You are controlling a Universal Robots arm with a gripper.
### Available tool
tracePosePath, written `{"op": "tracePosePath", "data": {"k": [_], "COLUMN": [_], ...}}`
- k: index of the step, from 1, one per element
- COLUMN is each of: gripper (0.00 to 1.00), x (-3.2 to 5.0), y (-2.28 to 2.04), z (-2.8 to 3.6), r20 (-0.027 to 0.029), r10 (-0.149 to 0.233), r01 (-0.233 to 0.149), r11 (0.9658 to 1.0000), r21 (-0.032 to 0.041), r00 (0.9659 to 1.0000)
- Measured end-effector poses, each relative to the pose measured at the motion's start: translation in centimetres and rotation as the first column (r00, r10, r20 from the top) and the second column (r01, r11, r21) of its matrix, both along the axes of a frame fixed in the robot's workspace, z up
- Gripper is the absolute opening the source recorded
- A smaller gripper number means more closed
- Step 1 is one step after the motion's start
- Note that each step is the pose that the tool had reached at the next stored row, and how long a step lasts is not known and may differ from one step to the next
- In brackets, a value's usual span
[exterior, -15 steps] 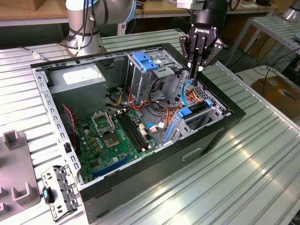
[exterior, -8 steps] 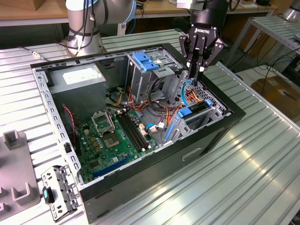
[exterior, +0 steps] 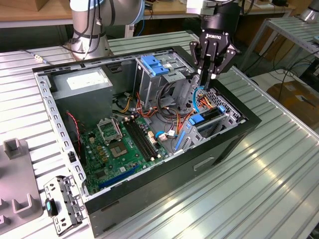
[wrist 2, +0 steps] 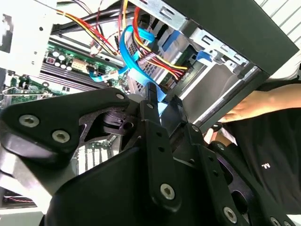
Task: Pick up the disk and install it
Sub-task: 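Insert the second disk wire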
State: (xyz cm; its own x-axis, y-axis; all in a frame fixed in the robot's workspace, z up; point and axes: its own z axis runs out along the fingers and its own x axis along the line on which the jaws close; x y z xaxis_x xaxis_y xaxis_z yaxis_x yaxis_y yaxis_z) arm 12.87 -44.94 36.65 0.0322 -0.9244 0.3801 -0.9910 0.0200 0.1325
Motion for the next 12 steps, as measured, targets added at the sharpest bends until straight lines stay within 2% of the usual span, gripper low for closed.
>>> {"op": "tracePosePath", "data": {"k": [1, 5, 6, 7, 8, 9, 12], "gripper": [0.31, 0.31, 0.30, 0.24, 0.24, 0.16, 0.16], "x": [0.00, 0.00, 0.00, -0.01, -0.01, 0.00, 0.00], "y": [-0.17, -0.37, -0.40, -0.40, -0.40, -0.40, -0.40], "z": [-0.13, -0.57, -0.77, -0.83, -0.85, -0.85, -0.88], "r20": [0.0000, 0.0000, 0.0000, 0.0000, 0.0000, 0.0000, 0.0000], "r10": [0.000, 0.000, 0.000, 0.000, 0.000, 0.000, 0.000], "r01": [0.000, 0.000, 0.000, 0.000, 0.000, 0.000, 0.000], "r11": [1.0000, 1.0000, 1.0000, 0.9999, 0.9999, 0.9999, 0.9999], "r21": [-0.0026, -0.0067, -0.0097, -0.0108, -0.0113, -0.0115, -0.0111], "r00": [1.0000, 1.0000, 1.0000, 1.0000, 1.0000, 1.0000, 1.0000]}}
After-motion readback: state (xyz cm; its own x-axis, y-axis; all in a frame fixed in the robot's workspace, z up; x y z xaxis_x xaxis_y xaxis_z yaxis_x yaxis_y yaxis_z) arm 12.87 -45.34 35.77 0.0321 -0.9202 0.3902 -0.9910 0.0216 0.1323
